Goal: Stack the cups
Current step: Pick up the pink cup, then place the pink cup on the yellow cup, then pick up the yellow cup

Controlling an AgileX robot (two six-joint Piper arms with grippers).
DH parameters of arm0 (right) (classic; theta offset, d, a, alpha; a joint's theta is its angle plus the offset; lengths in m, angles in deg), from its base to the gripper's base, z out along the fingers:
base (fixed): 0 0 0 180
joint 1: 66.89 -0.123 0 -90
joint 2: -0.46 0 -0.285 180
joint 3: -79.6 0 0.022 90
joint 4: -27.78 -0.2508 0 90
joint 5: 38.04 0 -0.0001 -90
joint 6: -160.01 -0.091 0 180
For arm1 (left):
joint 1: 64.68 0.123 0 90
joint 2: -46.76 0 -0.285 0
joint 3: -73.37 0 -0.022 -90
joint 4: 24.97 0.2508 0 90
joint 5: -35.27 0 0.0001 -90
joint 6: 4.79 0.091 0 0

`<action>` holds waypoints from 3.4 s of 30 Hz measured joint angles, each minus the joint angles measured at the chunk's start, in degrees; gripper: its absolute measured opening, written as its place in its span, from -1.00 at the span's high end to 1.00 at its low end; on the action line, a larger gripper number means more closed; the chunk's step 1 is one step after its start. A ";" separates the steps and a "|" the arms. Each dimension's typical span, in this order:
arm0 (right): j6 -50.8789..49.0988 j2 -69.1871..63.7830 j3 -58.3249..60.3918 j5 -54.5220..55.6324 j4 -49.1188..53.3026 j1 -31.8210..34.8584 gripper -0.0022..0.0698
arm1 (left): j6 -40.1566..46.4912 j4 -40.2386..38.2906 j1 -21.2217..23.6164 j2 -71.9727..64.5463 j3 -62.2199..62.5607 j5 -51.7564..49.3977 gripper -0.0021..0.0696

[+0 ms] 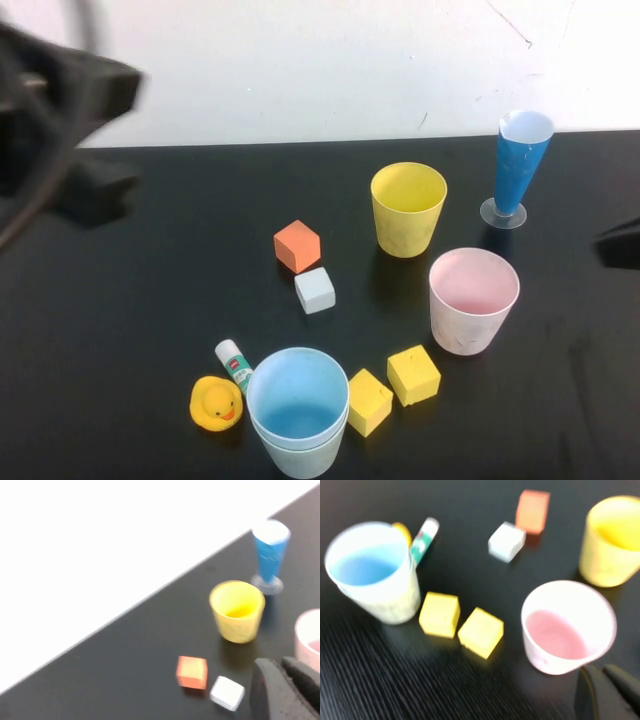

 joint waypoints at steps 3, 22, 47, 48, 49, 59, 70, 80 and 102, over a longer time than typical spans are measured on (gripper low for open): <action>-2.58 -8.24 -5.27 0.00 6.17 -5.92 0.95 | -1.20 2.06 0.00 4.60 -3.94 0.53 0.94; -11.97 -34.35 -26.76 -2.52 26.72 -15.98 -0.07 | -4.83 5.61 0.00 23.46 -36.36 11.40 0.94; -12.17 -40.95 -47.72 -3.27 19.02 -15.98 0.87 | -6.18 21.42 0.00 23.77 -51.54 15.59 0.94; -12.56 -41.20 -49.90 -2.05 19.78 -15.98 0.87 | -6.39 22.61 0.00 23.77 -52.02 16.18 0.94; -13.41 -41.72 -51.90 -0.90 20.84 -15.98 0.87 | -6.62 23.64 0.00 23.77 -52.41 16.61 0.94; -17.77 -51.05 -59.57 -2.89 27.22 -15.98 0.88 | -16.93 33.05 0.00 23.77 -52.64 18.80 0.94; -19.49 -54.49 -59.81 -2.27 25.09 -15.98 0.66 | -19.04 34.48 0.00 23.77 -52.67 19.42 0.94; -19.61 -54.99 -59.92 -0.81 24.30 -15.98 -0.03 | -34.04 35.21 0.00 23.77 -53.26 31.72 0.94; -21.12 -60.33 -67.57 -7.11 15.75 -16.50 0.80 | -50.95 25.43 0.00 23.77 -53.62 49.34 0.94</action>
